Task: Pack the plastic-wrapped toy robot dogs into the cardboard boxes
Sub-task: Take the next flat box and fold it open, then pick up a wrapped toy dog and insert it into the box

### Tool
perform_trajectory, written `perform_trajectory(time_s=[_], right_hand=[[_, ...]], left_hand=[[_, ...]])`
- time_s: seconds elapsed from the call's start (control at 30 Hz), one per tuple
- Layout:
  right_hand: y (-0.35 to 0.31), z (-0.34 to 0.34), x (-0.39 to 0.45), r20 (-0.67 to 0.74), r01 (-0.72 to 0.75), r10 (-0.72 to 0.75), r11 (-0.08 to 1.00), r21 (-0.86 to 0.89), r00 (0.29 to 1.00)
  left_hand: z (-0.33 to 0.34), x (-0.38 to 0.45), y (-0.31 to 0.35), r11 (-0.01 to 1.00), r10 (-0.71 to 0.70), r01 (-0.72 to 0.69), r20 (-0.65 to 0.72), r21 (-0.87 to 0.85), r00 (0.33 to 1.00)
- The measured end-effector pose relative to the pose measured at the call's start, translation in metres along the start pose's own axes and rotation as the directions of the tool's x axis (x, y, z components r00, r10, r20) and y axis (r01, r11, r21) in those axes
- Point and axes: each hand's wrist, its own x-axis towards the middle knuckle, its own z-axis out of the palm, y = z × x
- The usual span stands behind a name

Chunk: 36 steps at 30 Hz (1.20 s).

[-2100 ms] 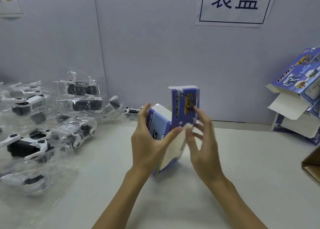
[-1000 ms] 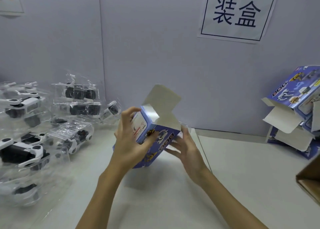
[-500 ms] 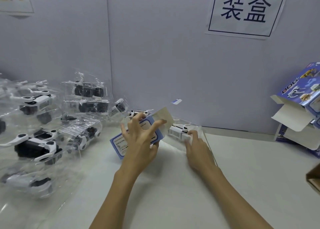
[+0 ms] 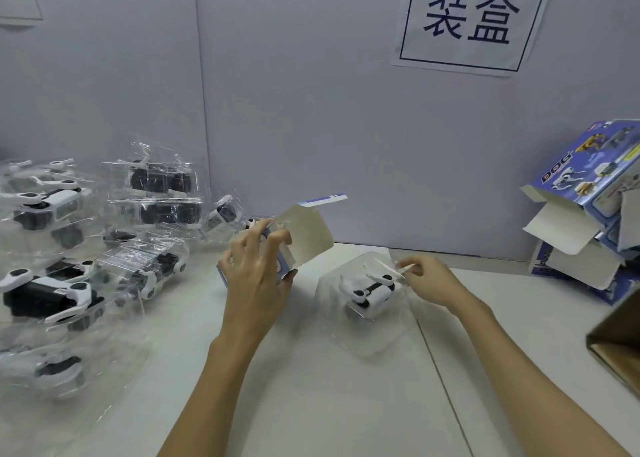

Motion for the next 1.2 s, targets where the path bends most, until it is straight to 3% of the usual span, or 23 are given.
perform_trajectory(time_s=[0.1, 0.17, 0.3, 0.37, 0.53, 0.7, 0.83, 0.97, 1.13, 1.2], right_hand=[[-0.012, 0.005, -0.013, -0.003, 0.107, -0.107, 0.983, 0.147, 0.994], [-0.018, 0.009, -0.025, 0.000, 0.088, -0.090, 0.978, 0.190, 0.996], [-0.022, 0.016, -0.054, 0.237, -0.087, 0.106, 0.992, -0.089, 0.966], [-0.021, 0.018, -0.063, 0.259, -0.095, 0.149, 0.973, -0.208, 0.954], [-0.017, 0.020, -0.070, 0.176, -0.108, 0.092, 0.991, 0.081, 0.980], [-0.009, 0.005, -0.078, 0.229, -0.111, 0.041, 0.947, 0.301, 0.972], [-0.007, -0.008, -0.084, 0.318, 0.038, -0.137, 0.953, 0.301, 0.938], [-0.004, -0.009, -0.080, 0.362, 0.089, -0.216, 0.938, 0.335, 0.907], [0.001, -0.012, -0.075, 0.306, 0.154, -0.262, 0.929, 0.335, 0.915], [0.002, -0.016, -0.076, 0.361, 0.144, -0.269, 0.931, 0.337, 0.893]], left_hand=[[0.001, 0.000, 0.001, 0.997, 0.033, -0.030, 0.039, -0.077, 0.999], [0.003, -0.002, 0.000, 0.990, 0.084, -0.080, 0.028, -0.116, 0.996], [0.012, -0.008, 0.004, 0.984, 0.131, -0.125, 0.040, -0.124, 0.991], [0.021, -0.011, 0.005, 0.984, 0.151, -0.147, 0.034, -0.102, 0.988], [0.031, -0.015, 0.007, 0.976, 0.130, -0.106, 0.117, -0.188, 0.985], [0.030, -0.018, 0.010, 0.969, 0.154, -0.097, 0.249, -0.225, 0.956], [0.023, -0.015, 0.009, 0.946, 0.241, -0.148, 0.323, -0.288, 0.915], [0.013, -0.011, 0.008, 0.919, 0.305, -0.161, 0.389, -0.360, 0.870], [0.006, -0.009, 0.009, 0.913, 0.327, -0.156, 0.452, -0.376, 0.830], [0.003, -0.008, 0.007, 0.920, 0.304, -0.119, 0.489, -0.373, 0.817]])
